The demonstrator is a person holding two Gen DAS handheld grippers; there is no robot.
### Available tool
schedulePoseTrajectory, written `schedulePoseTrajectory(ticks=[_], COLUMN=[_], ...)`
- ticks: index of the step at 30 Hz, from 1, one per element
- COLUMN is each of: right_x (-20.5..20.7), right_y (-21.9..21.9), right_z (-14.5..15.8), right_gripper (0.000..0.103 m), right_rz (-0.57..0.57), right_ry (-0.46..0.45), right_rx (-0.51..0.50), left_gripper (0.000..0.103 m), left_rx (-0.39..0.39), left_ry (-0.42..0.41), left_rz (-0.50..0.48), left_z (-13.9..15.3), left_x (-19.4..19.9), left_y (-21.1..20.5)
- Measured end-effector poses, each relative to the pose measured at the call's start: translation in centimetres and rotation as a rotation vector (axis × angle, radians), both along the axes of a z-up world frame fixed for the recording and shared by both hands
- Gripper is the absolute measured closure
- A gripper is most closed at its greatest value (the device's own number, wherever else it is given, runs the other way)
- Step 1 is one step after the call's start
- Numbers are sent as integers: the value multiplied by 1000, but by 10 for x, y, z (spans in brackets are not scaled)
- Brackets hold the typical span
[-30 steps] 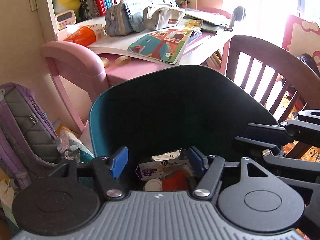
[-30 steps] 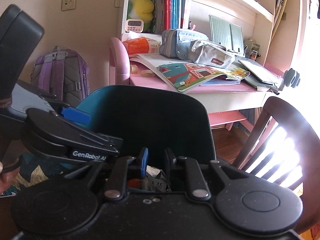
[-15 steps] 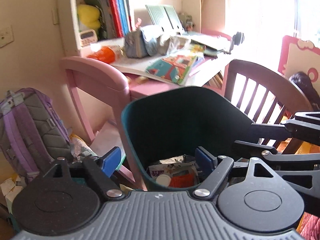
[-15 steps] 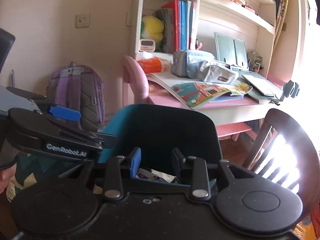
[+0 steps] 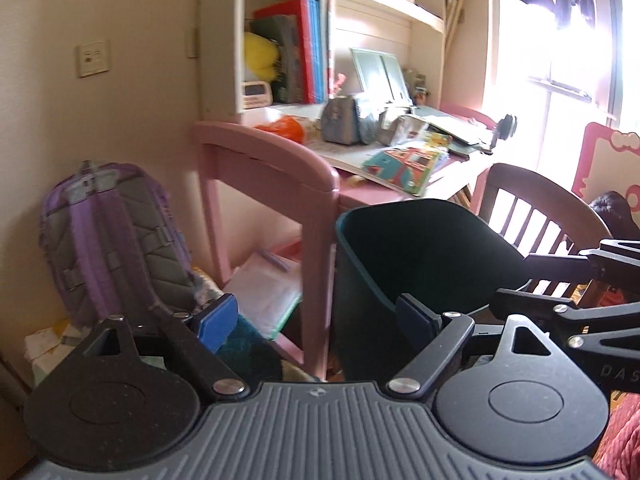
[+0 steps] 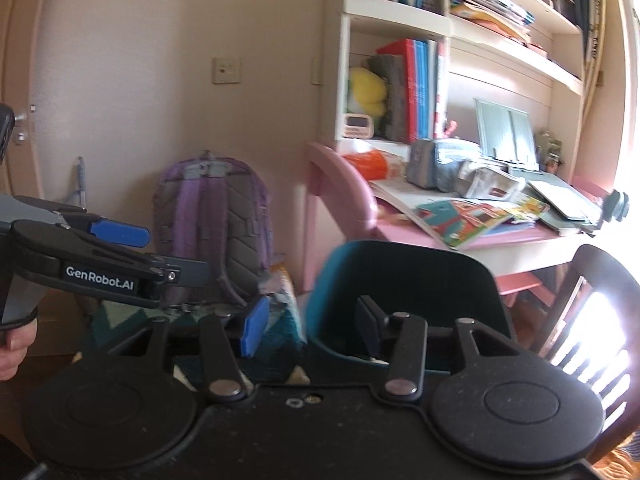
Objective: Collect trash
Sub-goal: 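Withdraw both open tools from the bin back toward the trash pile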
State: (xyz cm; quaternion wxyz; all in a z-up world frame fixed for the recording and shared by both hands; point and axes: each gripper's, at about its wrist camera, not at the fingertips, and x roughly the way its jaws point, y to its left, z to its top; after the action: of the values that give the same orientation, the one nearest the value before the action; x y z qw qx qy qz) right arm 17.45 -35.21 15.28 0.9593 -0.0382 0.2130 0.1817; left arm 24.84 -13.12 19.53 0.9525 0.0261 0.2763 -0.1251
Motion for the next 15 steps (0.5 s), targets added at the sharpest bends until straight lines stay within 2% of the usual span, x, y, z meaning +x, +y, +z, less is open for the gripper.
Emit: schedulePoseTrajectory(ticks=[11, 14, 15], right_x=[-24, -27, -28], right_y=[73, 96, 103], right_z=[-6, -12, -14], right_gripper=[51, 50, 50], right_rz=[156, 201, 215], right_ry=[10, 19, 23], right_rx=[10, 7, 9], left_gripper=[16, 1, 1], left_rx=[-27, -36, -47], left_ry=[-21, -12, -17], left_rz=[99, 129, 141], left_z=[-6, -12, -15], left_x=[-52, -61, -66], left_y=[86, 107, 115])
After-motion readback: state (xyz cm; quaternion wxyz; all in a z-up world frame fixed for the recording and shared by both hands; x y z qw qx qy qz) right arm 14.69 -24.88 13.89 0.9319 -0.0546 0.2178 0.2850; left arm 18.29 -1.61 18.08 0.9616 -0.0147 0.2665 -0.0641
